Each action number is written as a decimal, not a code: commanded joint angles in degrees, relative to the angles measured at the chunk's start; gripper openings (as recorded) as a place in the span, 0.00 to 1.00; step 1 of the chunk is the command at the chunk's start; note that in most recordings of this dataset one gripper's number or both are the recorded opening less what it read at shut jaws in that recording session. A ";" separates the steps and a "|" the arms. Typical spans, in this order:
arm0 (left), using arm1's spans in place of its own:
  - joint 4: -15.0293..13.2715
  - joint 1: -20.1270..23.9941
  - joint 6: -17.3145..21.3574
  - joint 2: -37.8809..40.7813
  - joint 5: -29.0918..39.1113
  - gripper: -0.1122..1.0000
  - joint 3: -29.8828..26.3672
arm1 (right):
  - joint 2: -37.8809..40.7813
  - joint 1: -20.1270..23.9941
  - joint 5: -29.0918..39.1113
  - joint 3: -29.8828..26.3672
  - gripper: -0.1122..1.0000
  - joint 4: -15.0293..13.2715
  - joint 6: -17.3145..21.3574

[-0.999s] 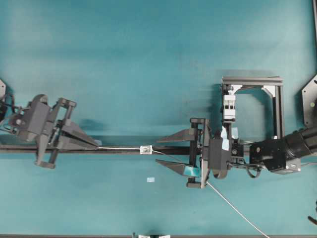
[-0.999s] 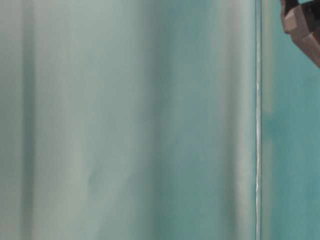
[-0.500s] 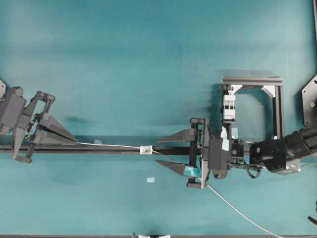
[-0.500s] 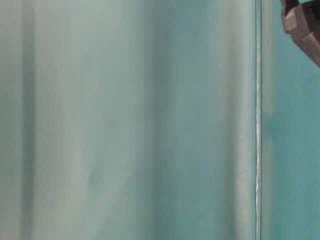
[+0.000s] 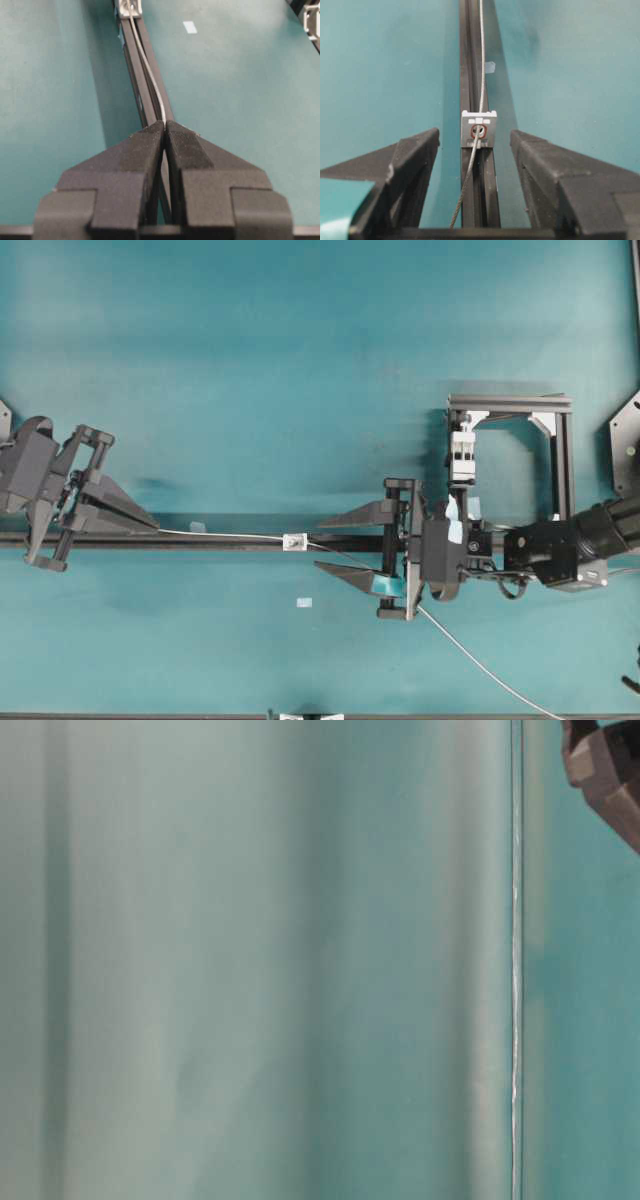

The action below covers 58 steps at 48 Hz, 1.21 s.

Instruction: Insert the wire through the hole in the metal fitting marked with a red label. (retake)

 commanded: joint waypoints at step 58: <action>0.09 7.73 -1.23 -0.62 3.08 0.63 -3.34 | -9.58 -2.37 -0.26 6.15 0.71 0.00 -0.18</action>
